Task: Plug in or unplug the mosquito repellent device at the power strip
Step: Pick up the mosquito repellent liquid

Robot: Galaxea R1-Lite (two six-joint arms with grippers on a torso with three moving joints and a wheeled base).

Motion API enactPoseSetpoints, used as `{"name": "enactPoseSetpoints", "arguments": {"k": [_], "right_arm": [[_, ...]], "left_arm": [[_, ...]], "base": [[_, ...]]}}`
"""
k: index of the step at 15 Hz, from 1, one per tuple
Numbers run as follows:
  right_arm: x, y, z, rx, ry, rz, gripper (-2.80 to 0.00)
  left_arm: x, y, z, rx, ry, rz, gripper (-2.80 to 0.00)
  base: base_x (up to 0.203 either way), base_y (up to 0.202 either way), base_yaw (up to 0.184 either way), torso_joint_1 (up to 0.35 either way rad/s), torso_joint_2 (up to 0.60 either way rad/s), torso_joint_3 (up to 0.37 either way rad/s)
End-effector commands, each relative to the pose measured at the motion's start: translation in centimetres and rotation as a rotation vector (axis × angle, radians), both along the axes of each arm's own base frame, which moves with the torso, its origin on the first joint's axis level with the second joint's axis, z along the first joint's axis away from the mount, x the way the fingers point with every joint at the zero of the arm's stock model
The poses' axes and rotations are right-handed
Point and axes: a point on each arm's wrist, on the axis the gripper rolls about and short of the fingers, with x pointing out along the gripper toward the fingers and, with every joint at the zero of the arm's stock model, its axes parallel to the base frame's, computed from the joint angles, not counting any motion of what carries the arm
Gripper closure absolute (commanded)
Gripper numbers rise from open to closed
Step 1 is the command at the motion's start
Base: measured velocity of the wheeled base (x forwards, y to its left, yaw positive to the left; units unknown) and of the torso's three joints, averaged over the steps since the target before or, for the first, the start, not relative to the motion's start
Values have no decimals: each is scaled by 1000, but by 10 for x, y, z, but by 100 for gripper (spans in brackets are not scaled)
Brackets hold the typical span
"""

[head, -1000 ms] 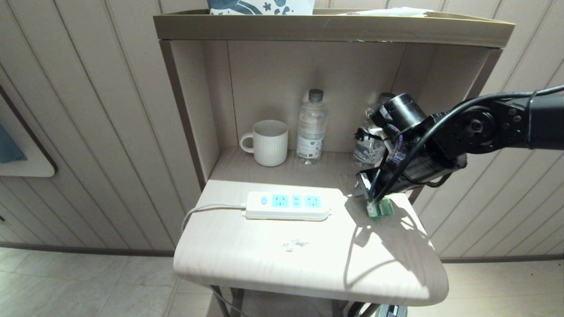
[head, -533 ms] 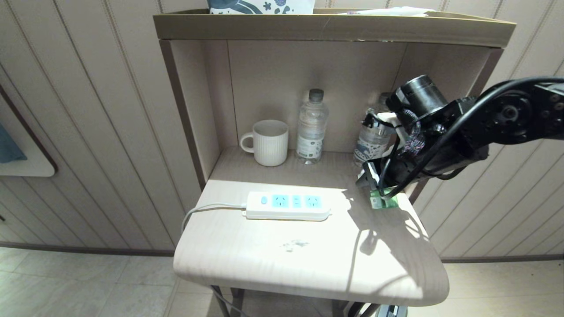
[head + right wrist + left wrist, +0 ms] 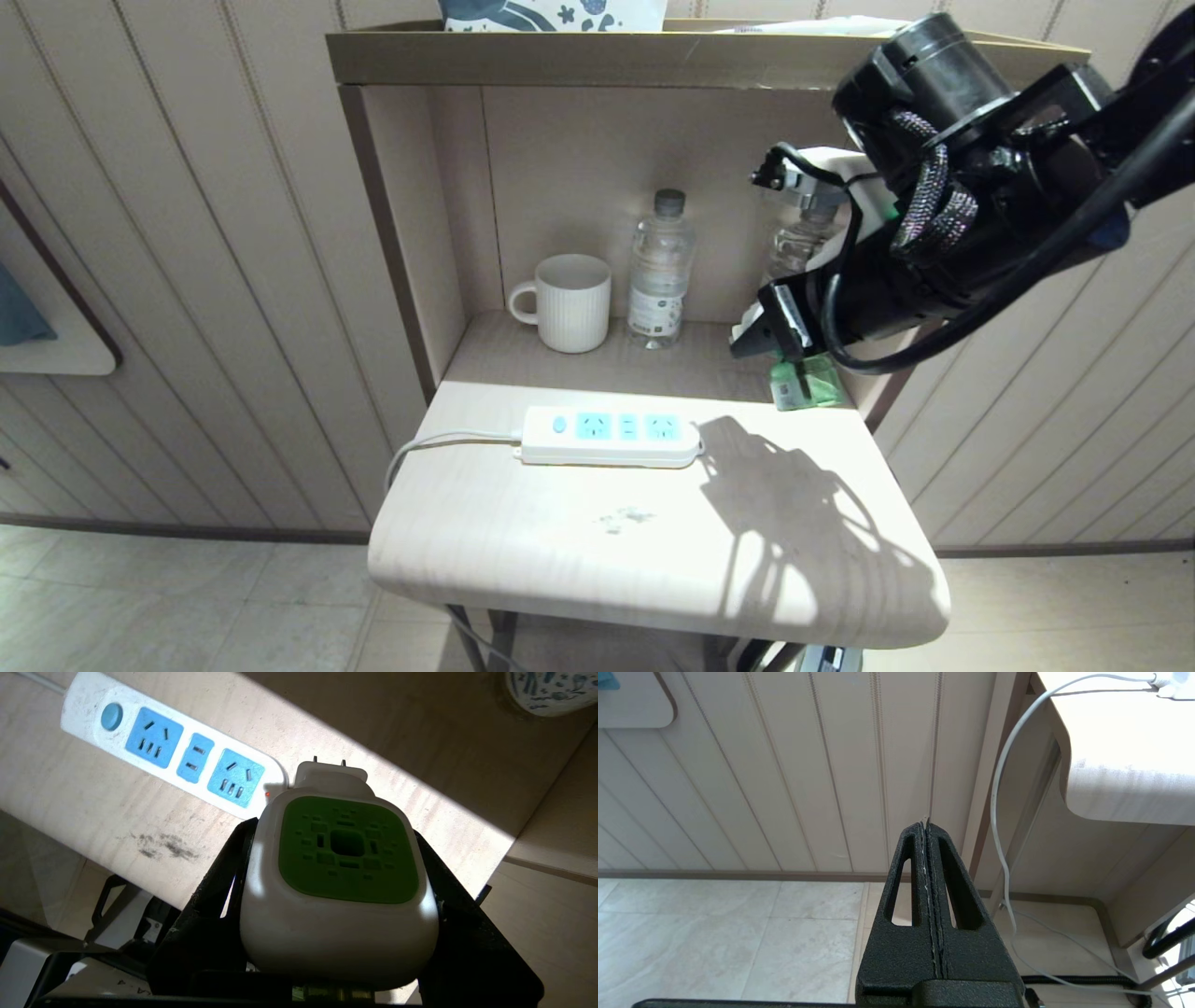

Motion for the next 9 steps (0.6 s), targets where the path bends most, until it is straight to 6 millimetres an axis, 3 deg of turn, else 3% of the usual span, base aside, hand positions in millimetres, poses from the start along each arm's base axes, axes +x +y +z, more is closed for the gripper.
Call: {"name": "enactPoseSetpoints", "arguments": {"k": [1, 3, 5, 8, 9], "right_arm": [[-2, 18, -2, -7, 4, 46, 0], [-8, 43, -14, -46, 14, 93, 0], [-4, 47, -19, -50, 29, 84, 0], [-2, 46, -21, -44, 42, 64, 0], [-3, 45, -19, -34, 38, 65, 0]], "left_arm": [[0, 0, 0, 0, 0, -1, 0], [0, 0, 0, 0, -2, -1, 0], [-1, 0, 2, 1, -8, 1, 0], [-5, 0, 25, -11, -49, 13, 0], [-7, 0, 45, -32, -70, 14, 0]], "base": [[0, 0, 0, 0, 0, 0], [0, 0, 0, 0, 0, 0], [0, 0, 0, 0, 0, 0], [0, 0, 0, 0, 0, 0], [0, 0, 0, 0, 0, 0]]}}
